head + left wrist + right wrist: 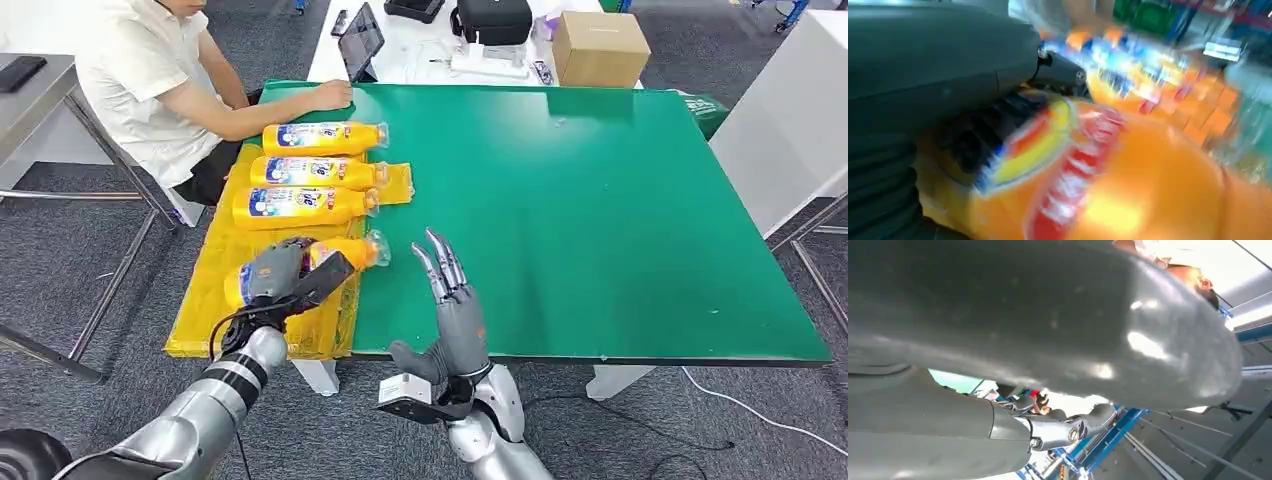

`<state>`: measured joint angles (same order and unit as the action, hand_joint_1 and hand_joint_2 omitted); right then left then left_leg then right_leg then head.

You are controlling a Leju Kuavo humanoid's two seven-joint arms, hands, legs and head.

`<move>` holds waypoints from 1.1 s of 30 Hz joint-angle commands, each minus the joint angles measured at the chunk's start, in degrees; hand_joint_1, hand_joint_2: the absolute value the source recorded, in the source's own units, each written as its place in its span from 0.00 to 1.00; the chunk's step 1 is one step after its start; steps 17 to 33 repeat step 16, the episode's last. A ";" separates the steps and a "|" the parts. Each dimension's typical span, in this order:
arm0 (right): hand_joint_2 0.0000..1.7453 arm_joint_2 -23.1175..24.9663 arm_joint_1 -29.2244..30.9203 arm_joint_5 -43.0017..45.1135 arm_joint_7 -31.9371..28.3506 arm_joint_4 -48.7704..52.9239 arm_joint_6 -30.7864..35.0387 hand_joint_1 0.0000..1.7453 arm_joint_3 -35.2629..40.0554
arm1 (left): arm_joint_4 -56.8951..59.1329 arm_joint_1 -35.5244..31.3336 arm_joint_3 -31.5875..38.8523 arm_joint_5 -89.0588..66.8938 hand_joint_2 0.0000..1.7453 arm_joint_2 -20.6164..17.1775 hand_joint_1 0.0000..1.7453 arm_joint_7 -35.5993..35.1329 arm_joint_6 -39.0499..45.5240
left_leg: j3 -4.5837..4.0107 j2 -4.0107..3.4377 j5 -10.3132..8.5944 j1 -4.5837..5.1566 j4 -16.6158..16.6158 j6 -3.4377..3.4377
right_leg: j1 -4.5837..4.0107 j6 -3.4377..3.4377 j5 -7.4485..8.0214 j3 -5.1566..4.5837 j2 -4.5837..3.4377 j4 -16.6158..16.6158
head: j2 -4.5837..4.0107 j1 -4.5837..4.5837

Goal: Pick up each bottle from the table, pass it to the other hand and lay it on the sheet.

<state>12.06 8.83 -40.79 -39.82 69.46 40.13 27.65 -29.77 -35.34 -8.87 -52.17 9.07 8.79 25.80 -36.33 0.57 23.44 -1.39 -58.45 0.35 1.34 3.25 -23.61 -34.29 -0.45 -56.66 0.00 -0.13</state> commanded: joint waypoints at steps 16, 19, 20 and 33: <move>0.00 -2.15 1.15 0.18 -0.18 -4.14 -0.13 0.00 -1.92 | 1.00 1.24 -11.57 -3.25 0.00 -1.01 0.00 0.63 -15.17 | 0.39 -0.05 0.05 0.04 0.15 -0.12 | 0.00 -0.13 -0.02 0.41 0.03 0.15 | 0.00 0.00; 0.00 -2.15 1.15 0.18 -0.18 -4.14 -0.13 0.00 -1.92 | 1.00 1.24 -11.57 -3.25 0.00 -1.01 0.00 0.63 -15.17 | 0.39 -0.05 0.05 0.04 0.15 -0.12 | 0.00 -0.13 -0.02 0.41 0.03 0.15 | 0.00 0.00; 0.00 -2.15 1.15 0.18 -0.18 -4.14 -0.13 0.00 -1.92 | 1.00 1.24 -11.57 -3.25 0.00 -1.01 0.00 0.63 -15.17 | 0.39 -0.05 0.05 0.04 0.15 -0.12 | 0.00 -0.13 -0.02 0.41 0.03 0.15 | 0.00 0.00; 0.00 -2.15 1.15 0.18 -0.18 -4.14 -0.13 0.00 -1.92 | 1.00 1.24 -11.57 -3.25 0.00 -1.01 0.00 0.63 -15.17 | 0.39 -0.05 0.05 0.04 0.15 -0.12 | 0.00 -0.13 -0.02 0.41 0.03 0.15 | 0.00 0.00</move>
